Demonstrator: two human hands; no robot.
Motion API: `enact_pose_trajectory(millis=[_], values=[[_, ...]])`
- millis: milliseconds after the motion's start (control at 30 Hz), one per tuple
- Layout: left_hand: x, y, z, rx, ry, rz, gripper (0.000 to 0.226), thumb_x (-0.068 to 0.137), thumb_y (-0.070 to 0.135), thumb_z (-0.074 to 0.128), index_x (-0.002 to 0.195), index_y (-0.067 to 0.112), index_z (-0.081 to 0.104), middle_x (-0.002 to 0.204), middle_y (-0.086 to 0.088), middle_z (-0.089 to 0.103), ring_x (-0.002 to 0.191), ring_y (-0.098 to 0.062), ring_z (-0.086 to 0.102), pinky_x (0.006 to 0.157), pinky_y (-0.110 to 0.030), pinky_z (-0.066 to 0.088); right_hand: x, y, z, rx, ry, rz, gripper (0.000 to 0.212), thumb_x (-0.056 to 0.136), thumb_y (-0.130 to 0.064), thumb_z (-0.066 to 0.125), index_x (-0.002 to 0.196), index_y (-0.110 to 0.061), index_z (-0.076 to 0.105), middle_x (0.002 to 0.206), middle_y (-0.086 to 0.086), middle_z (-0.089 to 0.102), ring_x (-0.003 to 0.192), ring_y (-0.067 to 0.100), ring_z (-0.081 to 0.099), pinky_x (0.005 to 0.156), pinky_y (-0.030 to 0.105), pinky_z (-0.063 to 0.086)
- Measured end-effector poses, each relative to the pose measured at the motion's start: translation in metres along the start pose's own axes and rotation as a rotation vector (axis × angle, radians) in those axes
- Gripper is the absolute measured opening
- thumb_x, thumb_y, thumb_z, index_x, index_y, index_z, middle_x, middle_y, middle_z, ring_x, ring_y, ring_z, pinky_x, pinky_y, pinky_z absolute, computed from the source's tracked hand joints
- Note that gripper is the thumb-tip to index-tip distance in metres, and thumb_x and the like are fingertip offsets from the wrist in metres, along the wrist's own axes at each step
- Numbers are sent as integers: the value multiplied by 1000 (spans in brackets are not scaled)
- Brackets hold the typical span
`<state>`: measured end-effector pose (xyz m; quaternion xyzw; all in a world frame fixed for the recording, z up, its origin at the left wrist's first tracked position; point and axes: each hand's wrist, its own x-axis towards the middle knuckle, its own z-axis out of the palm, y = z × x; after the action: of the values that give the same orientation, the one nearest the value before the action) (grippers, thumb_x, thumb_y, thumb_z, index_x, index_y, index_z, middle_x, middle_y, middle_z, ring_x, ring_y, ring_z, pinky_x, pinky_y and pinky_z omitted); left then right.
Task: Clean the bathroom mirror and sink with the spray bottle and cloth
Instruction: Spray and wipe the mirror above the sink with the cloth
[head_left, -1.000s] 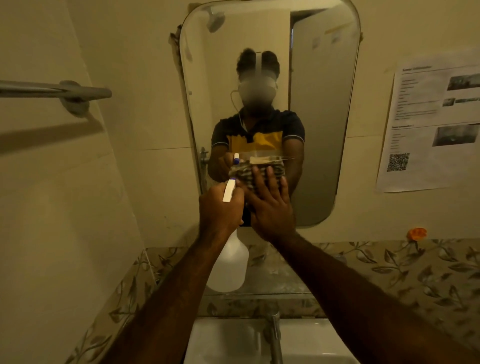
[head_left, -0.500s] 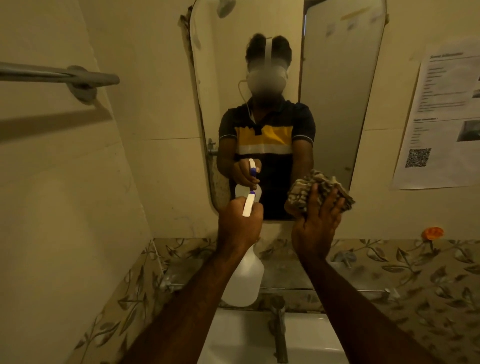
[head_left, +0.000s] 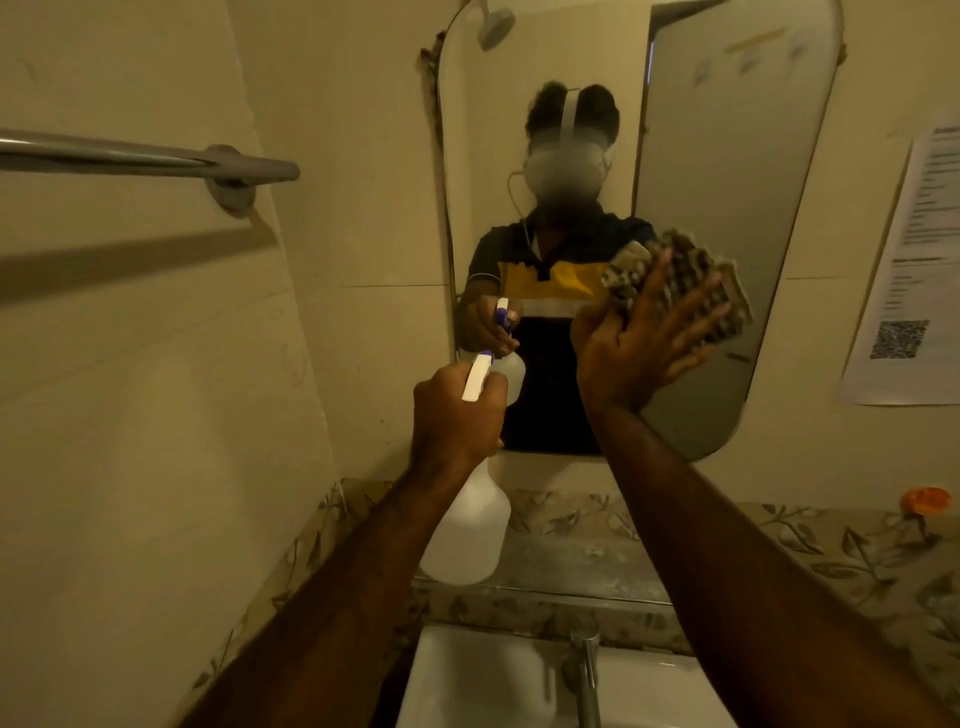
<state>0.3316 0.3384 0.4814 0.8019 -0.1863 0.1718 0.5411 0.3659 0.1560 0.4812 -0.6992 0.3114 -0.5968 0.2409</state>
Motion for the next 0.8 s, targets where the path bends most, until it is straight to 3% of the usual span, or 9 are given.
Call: enact_pose_trajectory(millis=[133,267,367,500,667,800], values=[[15,11,-9,-21,45,20,18,97,28,56,96,12,63,67,1,62,48,-14,62,39,-11,46,22,-39,1,-116,-47,-243,69,95,-44,45,159,-41,19,170,14,11,154,47,6,118,72,8],[23,14,-15,-26,80,46,20,97,29,56,94,11,64,68,0,63,48,-15,64,41,-14,49,26,-56,-1,-140,-140,-556,67,94,-49,36,159,-42,23,170,11,11,155,44,5,120,67,4],[19,6,-14,-18,82,58,19,97,27,55,90,11,63,63,2,61,43,-14,62,42,-17,51,11,-33,3,-210,-246,-828,63,100,-52,36,160,-41,20,172,8,5,157,38,-3,122,62,-4],[11,-9,-7,5,65,38,19,97,25,55,89,11,64,64,-2,65,44,-14,63,42,-17,51,-35,24,10,-236,-388,-1172,58,102,-51,40,158,-42,27,171,1,13,158,32,3,122,64,9],[0,-21,1,23,54,11,21,96,27,56,91,10,67,72,-5,69,56,-20,69,56,-40,62,-80,95,15,-268,-559,-1369,63,97,-37,57,153,-46,29,169,-7,19,158,24,5,125,59,8],[-2,-24,-2,51,58,-5,23,96,28,56,90,9,68,68,-1,66,54,-17,67,55,-37,62,-70,102,13,-340,-646,-1480,62,96,-42,45,156,-46,27,170,-8,14,158,23,-1,125,55,-3]])
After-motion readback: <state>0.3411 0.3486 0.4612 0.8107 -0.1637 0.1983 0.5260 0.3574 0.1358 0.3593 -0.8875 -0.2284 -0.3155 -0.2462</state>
